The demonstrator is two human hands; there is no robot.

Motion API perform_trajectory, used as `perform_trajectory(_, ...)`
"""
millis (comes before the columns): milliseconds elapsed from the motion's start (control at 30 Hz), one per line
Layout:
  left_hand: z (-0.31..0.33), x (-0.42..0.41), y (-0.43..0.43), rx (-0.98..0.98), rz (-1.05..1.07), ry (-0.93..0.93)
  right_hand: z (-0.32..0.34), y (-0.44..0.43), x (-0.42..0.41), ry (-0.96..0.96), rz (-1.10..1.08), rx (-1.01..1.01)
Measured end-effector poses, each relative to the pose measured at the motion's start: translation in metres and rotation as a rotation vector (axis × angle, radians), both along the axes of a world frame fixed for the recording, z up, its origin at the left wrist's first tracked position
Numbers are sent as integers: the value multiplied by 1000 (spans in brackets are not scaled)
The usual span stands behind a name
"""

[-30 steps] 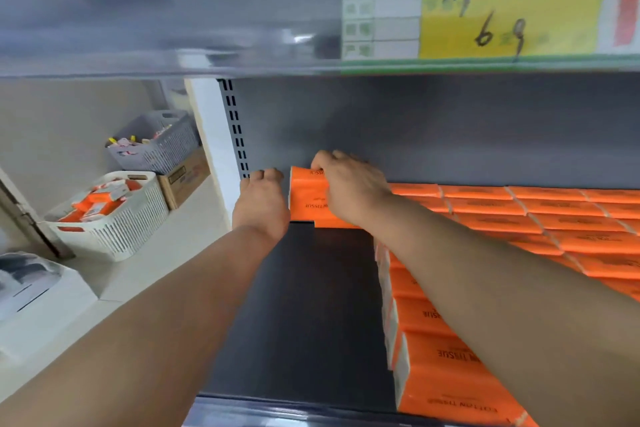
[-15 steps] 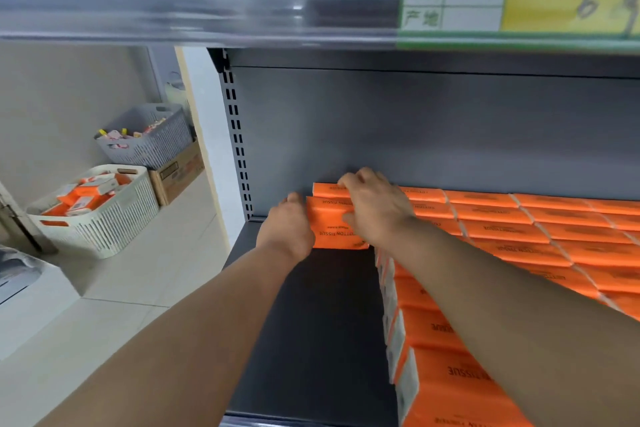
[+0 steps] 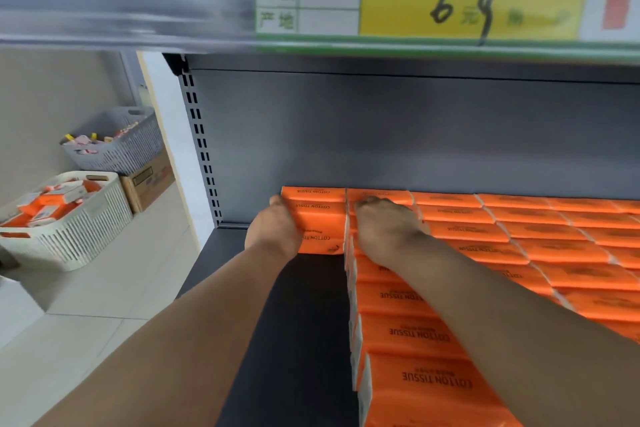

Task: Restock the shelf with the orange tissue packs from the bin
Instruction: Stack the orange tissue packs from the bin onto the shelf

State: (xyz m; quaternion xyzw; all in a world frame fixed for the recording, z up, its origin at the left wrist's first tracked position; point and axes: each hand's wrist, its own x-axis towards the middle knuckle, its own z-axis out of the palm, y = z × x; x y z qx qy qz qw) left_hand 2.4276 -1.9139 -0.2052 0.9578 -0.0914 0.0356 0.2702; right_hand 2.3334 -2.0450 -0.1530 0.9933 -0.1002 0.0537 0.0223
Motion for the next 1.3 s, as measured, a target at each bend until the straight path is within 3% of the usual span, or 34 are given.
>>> perform_trajectory(400,31,-31,11,83,-22,6,3,-11,-25,-34,15,21)
perform_trajectory(800,98,-168,39,145,-193,-162,36,8,-174,-263,82,29)
perform_trajectory(1133,13,-312,36,144,-420,-55,-64,19,-322,-33,64,75)
perform_trajectory(1300,-46,-351,31,283,-423,57,-110,15,-365,108,35,98)
